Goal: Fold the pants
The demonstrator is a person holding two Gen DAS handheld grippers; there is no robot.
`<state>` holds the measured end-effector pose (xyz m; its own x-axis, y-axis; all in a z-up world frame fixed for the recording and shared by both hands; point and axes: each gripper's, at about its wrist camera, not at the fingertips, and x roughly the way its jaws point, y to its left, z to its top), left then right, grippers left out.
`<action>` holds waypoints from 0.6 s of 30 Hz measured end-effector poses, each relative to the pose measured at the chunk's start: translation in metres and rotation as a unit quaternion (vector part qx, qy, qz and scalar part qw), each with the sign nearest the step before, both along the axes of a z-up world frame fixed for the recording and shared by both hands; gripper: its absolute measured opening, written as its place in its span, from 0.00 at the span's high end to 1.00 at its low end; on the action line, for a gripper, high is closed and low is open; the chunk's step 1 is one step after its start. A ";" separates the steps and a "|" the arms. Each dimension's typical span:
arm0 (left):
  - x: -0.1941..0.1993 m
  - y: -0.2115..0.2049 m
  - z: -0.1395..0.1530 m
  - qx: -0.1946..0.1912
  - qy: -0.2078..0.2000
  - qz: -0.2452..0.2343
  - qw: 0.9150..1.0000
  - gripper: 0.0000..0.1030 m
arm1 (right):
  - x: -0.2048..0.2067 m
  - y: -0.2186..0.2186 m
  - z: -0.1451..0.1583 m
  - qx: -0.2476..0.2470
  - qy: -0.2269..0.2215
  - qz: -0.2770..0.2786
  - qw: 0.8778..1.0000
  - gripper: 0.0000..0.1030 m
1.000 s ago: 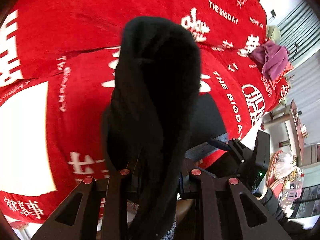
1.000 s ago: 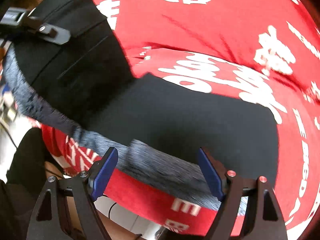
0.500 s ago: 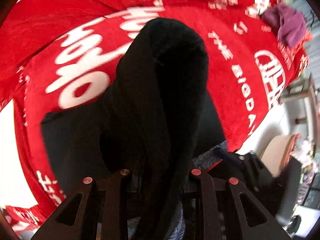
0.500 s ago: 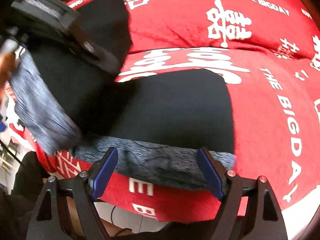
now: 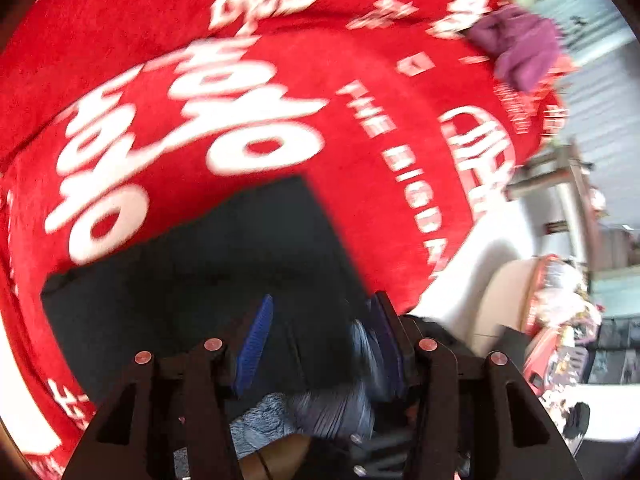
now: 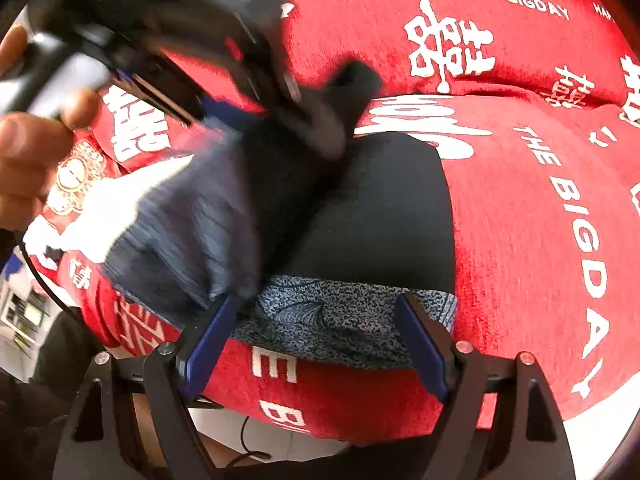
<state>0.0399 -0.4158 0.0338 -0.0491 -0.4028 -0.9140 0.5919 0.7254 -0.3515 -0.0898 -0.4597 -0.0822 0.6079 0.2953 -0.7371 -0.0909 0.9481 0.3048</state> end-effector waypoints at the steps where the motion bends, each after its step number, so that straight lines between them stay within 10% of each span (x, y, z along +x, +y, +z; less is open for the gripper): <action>1: -0.001 -0.001 0.009 -0.005 -0.020 -0.002 1.000 0.39 | -0.001 -0.002 0.000 0.008 0.000 -0.001 1.000 0.17; 2: -0.003 0.003 0.019 -0.008 -0.052 -0.001 0.999 0.18 | -0.001 -0.004 0.000 0.020 0.000 0.003 1.000 0.17; 4: -0.006 0.018 0.027 -0.010 -0.096 0.011 0.995 0.09 | -0.002 -0.008 0.002 0.054 -0.005 0.012 0.998 0.17; 15: -0.006 0.125 -0.044 0.013 -0.055 0.104 0.993 0.09 | 0.016 -0.061 -0.027 0.305 -0.036 -0.053 0.950 0.02; 18: -0.012 0.136 -0.065 0.026 -0.048 0.114 0.992 0.09 | 0.032 -0.060 -0.029 0.303 -0.037 -0.050 0.951 0.01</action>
<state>0.0283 -0.2803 -0.0316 0.1259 -0.3458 -0.9298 0.4388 0.8600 -0.2605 -0.0573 -0.5195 -0.1108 0.6986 0.5909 -0.4034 -0.0530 0.6050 0.7944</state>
